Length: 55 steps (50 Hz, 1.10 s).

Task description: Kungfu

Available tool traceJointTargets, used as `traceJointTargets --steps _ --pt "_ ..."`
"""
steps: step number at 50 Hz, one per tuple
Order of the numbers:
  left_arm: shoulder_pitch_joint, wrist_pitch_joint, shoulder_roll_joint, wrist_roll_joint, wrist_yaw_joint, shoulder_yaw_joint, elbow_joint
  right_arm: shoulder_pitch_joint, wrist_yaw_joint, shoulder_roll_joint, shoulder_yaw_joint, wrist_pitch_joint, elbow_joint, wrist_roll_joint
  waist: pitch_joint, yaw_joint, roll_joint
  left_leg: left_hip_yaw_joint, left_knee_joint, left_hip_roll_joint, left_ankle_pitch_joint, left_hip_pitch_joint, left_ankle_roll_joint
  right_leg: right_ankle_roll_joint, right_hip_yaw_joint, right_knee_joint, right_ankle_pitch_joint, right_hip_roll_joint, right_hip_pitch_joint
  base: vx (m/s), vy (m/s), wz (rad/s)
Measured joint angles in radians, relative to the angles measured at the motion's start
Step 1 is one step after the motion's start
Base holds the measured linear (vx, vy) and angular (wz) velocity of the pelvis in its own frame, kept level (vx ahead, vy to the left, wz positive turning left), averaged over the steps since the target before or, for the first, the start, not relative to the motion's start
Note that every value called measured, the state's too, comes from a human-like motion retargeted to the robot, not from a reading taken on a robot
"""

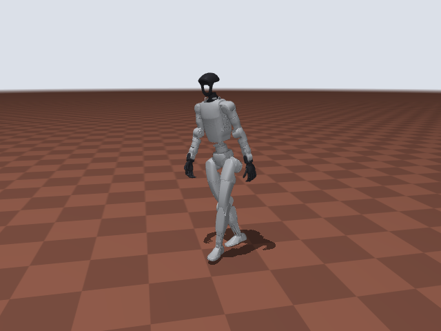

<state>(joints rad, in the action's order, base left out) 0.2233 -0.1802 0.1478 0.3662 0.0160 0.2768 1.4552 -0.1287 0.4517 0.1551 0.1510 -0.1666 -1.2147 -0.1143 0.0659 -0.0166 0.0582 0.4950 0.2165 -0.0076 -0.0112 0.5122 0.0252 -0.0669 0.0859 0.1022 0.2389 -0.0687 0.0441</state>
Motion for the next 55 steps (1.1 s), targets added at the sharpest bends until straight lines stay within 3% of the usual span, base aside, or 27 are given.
traceJointTargets --steps 4,5,7,8,12,14,17,20,24,28,31,35,39,42,45,48,49,50,53,55 --pt "0.016 0.015 -0.010 -0.012 0.007 0.040 0.026 0.046 -0.108 -0.029 0.035 -0.070 -0.038 -0.041 0.012 -0.040 0.023 0.104 -0.053 -0.005 0.005 -0.005 -0.032 0.024 -0.021 -0.006 0.000 -0.021 -0.038 0.52 -0.08 -0.35" --pt "0.021 0.019 -0.012 -0.012 0.007 0.053 0.031 0.060 -0.139 -0.038 0.044 -0.085 -0.055 -0.044 0.016 -0.054 0.036 0.105 -0.054 -0.009 0.018 -0.008 -0.057 0.037 -0.032 -0.005 -0.004 -0.021 -0.046 0.66 -0.10 -0.42" --pt "0.034 0.026 -0.010 -0.011 0.006 0.081 0.039 0.087 -0.193 -0.058 0.068 -0.107 -0.106 -0.040 0.032 -0.065 0.075 0.055 -0.036 -0.038 0.033 -0.007 -0.163 0.084 -0.046 0.004 -0.020 -0.006 -0.053 0.60 -0.13 -0.21" --pt "0.043 0.028 -0.006 -0.013 0.003 0.091 0.043 0.104 -0.214 -0.065 0.078 -0.116 -0.135 -0.033 0.042 -0.068 0.092 0.031 -0.036 -0.053 0.011 -0.012 -0.182 0.116 -0.051 0.011 -0.033 -0.003 -0.059 0.81 -0.11 0.01" --pt "0.046 0.062 0.029 -0.014 -0.024 0.139 0.084 0.188 -0.281 -0.091 0.123 -0.110 -0.263 -0.007 0.124 -0.030 0.157 -0.055 0.017 -0.084 -0.046 0.028 -0.146 0.296 -0.046 0.056 -0.166 0.005 -0.033 0.77 -0.22 0.50" --pt "0.008 0.075 0.053 -0.021 -0.020 0.156 0.097 0.218 -0.317 -0.102 0.175 -0.111 -0.324 0.011 0.144 -0.008 0.163 -0.105 0.052 -0.040 -0.072 0.044 -0.099 0.329 0.017 0.102 -0.270 -0.071 0.014 0.31 -0.85 0.89" --pt "-0.043 0.063 0.072 -0.073 -0.009 0.150 0.095 0.258 -0.332 -0.080 0.230 -0.129 -0.408 0.059 0.155 -0.026 0.146 -0.104 0.049 0.040 -0.083 0.005 -0.047 0.329 0.186 0.260 -0.369 -0.148 0.101 0.35 -0.90 0.07" --pt "-0.092 0.055 0.083 -0.113 -0.052 0.131 0.081 0.312 -0.328 -0.061 0.247 -0.110 -0.438 0.077 0.187 -0.045 0.113 -0.124 0.060 0.091 -0.102 -0.007 -0.018 0.329 0.289 0.450 -0.411 -0.161 0.203 0.57 -0.33 -0.12" --pt "-0.169 0.052 0.106 -0.098 -0.160 0.069 0.046 0.366 -0.330 -0.060 0.283 -0.097 -0.428 0.057 0.203 -0.006 0.051 -0.164 -0.004 0.087 -0.133 -0.094 -0.046 0.329 0.360 0.550 -0.297 -0.049 0.280 0.71 0.37 0.79" --pt "-0.234 0.023 0.120 -0.037 -0.223 0.000 -0.010 0.390 -0.325 -0.064 0.284 -0.114 -0.403 0.074 0.166 0.043 0.004 -0.257 -0.089 -0.001 -0.171 -0.255 -0.103 0.329 0.314 0.517 -0.206 0.126 0.279 0.79 0.47 1.37" --pt "-0.276 -0.012 0.136 0.018 -0.241 -0.039 -0.057 0.380 -0.337 -0.064 0.287 -0.136 -0.376 0.077 0.145 0.091 -0.006 -0.326 -0.108 -0.037 -0.185 -0.314 -0.110 0.265 0.232 0.425 -0.178 0.191 0.334 0.50 -0.06 1.42" --pt "-0.327 -0.051 0.153 0.108 -0.231 -0.059 -0.090 0.348 -0.365 -0.076 0.294 -0.148 -0.334 0.093 0.128 0.146 -0.009 -0.411 -0.110 -0.067 -0.205 -0.359 -0.108 0.195 0.106 0.222 -0.233 0.242 0.394 0.41 -0.19 1.35" --pt "-0.367 -0.060 0.144 0.156 -0.202 -0.079 -0.075 0.320 -0.373 -0.081 0.279 -0.172 -0.289 0.131 0.090 0.183 -0.008 -0.496 -0.107 -0.081 -0.229 -0.420 -0.095 0.187 -0.018 0.031 -0.369 0.290 0.416 0.49 -0.25 1.50" --pt "-0.367 -0.058 0.129 0.153 -0.197 -0.083 -0.060 0.310 -0.386 -0.083 0.268 -0.192 -0.257 0.119 0.079 0.193 -0.031 -0.556 -0.099 -0.053 -0.247 -0.439 -0.077 0.183 -0.074 -0.048 -0.330 0.301 0.439 0.55 -0.32 1.35" --pt "-0.343 -0.053 0.115 0.156 -0.203 -0.064 -0.047 0.299 -0.403 -0.083 0.252 -0.208 -0.241 0.095 0.086 0.167 -0.033 -0.574 -0.095 -0.031 -0.265 -0.438 -0.064 0.149 -0.035 -0.017 -0.288 0.324 0.465 0.53 -0.46 1.02" --pt "-0.316 -0.044 0.117 0.151 -0.199 -0.054 -0.023 0.291 -0.410 -0.084 0.242 -0.214 -0.231 0.073 0.055 0.172 -0.019 -0.612 -0.089 -0.016 -0.270 -0.466 -0.048 0.187 0.074 0.020 -0.304 0.350 0.400 0.37 -0.49 1.64" --pt "-0.304 -0.037 0.122 0.157 -0.196 -0.047 -0.011 0.294 -0.410 -0.084 0.243 -0.215 -0.232 0.067 0.055 0.178 -0.019 -0.637 -0.084 -0.007 -0.262 -0.467 -0.042 0.168 0.129 0.020 -0.320 0.349 0.376 0.41 -0.61 2.11" --pt "-0.289 -0.028 0.127 0.167 -0.192 -0.039 0.002 0.298 -0.410 -0.084 0.244 -0.215 -0.235 0.061 0.059 0.183 -0.021 -0.664 -0.079 0.004 -0.250 -0.465 -0.037 0.134 0.193 0.016 -0.331 0.343 0.354 0.44 -0.72 1.70" --pt "-0.252 0.039 0.124 0.217 -0.140 -0.011 0.063 0.285 -0.353 -0.071 0.305 -0.176 -0.271 0.051 0.149 0.070 0.018 -0.601 -0.041 0.034 -0.172 -0.366 -0.023 0.142 0.151 0.129 -0.264 0.365 0.472 0.25 -0.64 0.88" --pt "-0.248 0.057 0.100 0.137 -0.072 -0.009 0.126 0.261 -0.317 -0.041 0.316 -0.124 -0.275 0.044 0.137 0.056 0.014 -0.546 -0.019 0.077 -0.098 -0.336 0.000 0.124 0.212 0.137 -0.240 0.372 0.450 0.04 -0.48 1.21"
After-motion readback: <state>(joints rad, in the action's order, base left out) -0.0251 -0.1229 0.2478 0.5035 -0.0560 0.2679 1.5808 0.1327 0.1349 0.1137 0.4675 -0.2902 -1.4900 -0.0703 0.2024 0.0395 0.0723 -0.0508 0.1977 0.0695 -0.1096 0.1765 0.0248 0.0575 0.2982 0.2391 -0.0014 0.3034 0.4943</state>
